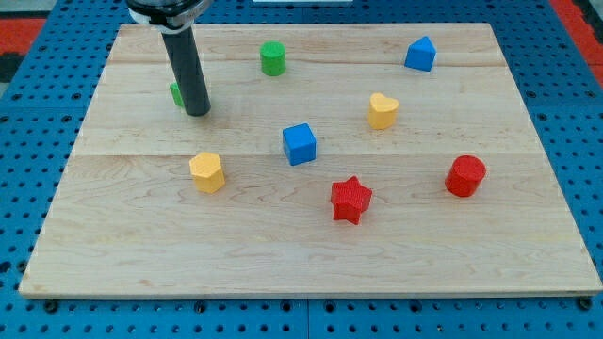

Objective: Slide the green star to the center left

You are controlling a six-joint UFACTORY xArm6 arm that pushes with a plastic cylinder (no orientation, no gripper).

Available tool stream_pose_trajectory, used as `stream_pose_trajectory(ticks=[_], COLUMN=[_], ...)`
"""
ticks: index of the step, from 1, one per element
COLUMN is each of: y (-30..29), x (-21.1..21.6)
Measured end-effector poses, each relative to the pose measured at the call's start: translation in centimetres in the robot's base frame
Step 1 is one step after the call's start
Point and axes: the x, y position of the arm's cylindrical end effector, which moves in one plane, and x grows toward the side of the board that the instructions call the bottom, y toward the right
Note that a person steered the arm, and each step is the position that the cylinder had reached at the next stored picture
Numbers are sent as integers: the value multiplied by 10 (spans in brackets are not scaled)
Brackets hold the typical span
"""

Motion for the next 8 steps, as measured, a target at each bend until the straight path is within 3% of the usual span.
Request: stream_pose_trajectory(ticks=[1,2,3,4,5,6,8], y=[22,-28,-26,-49,-80,-78,-91], x=[-45,-50,-85,-76,-20,-3,-10])
